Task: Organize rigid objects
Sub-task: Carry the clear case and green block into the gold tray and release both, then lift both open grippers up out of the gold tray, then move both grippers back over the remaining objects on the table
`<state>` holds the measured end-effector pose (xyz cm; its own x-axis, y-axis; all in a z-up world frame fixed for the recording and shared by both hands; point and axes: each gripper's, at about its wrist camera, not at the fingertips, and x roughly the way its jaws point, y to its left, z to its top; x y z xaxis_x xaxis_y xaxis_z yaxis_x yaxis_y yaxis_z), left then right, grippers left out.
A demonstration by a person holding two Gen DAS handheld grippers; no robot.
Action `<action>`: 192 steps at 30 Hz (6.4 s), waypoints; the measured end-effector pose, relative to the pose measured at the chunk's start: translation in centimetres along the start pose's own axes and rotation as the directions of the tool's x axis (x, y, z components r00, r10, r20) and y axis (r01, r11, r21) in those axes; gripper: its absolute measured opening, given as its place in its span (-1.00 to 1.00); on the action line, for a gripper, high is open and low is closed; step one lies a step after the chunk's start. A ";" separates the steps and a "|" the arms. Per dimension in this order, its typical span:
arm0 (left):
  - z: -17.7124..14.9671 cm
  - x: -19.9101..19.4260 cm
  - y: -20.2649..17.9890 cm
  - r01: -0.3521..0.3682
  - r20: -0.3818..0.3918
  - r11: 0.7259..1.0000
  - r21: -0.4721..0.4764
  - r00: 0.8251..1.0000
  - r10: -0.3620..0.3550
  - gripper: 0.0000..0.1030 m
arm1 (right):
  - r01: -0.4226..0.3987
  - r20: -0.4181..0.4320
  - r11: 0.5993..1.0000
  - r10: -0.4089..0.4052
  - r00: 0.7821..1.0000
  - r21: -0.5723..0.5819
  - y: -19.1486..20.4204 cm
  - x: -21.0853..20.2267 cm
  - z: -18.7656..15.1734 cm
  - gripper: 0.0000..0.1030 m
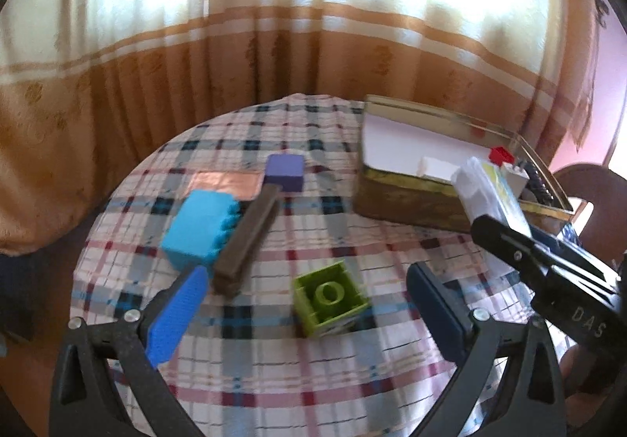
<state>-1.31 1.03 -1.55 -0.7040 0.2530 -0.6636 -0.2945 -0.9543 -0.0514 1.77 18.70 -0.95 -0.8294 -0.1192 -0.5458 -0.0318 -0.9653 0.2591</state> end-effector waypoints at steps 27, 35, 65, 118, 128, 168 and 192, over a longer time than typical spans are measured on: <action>4.3 0.0 -2.8 0.134 0.087 0.991 -0.001 0.987 -0.133 -0.41 | 0.076 0.181 0.997 -0.078 0.980 0.020 -3.3 -2.9 4.5 0.09; 8.4 2.7 -5.9 0.139 0.106 0.990 0.037 0.984 -0.142 -0.41 | 0.185 0.214 0.982 -0.189 0.959 0.037 -6.2 -1.0 7.6 0.09; 9.3 12.0 -8.4 0.028 -0.041 0.999 0.029 0.999 -0.027 -0.41 | 0.271 0.064 0.962 -0.274 0.960 0.042 -7.6 7.2 8.6 0.09; 8.4 12.7 -11.1 -0.075 -0.048 0.990 0.117 0.996 0.081 0.65 | 0.259 0.065 0.961 -0.266 0.962 0.091 -8.3 6.9 8.4 0.48; 8.4 12.7 -11.2 -0.076 -0.049 0.990 0.117 0.995 0.083 0.65 | 0.259 0.060 0.961 -0.265 0.962 0.095 -8.4 6.9 8.4 0.50; 7.8 9.7 -11.8 -0.181 0.097 0.976 0.120 0.981 0.170 0.72 | 0.378 0.287 0.920 -0.392 0.874 0.107 -6.8 2.2 7.4 0.50; 5.0 4.6 -7.4 -0.216 0.181 0.976 0.036 0.962 0.206 0.99 | 0.383 0.322 0.921 -0.383 0.866 0.069 -5.4 0.6 5.9 0.58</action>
<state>-5.58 10.03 -0.46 -0.8544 0.0756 -0.5141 -0.1586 -0.9801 0.1195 -1.87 25.17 2.03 -0.8853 0.3417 -0.3154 -0.3849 -0.9191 0.0845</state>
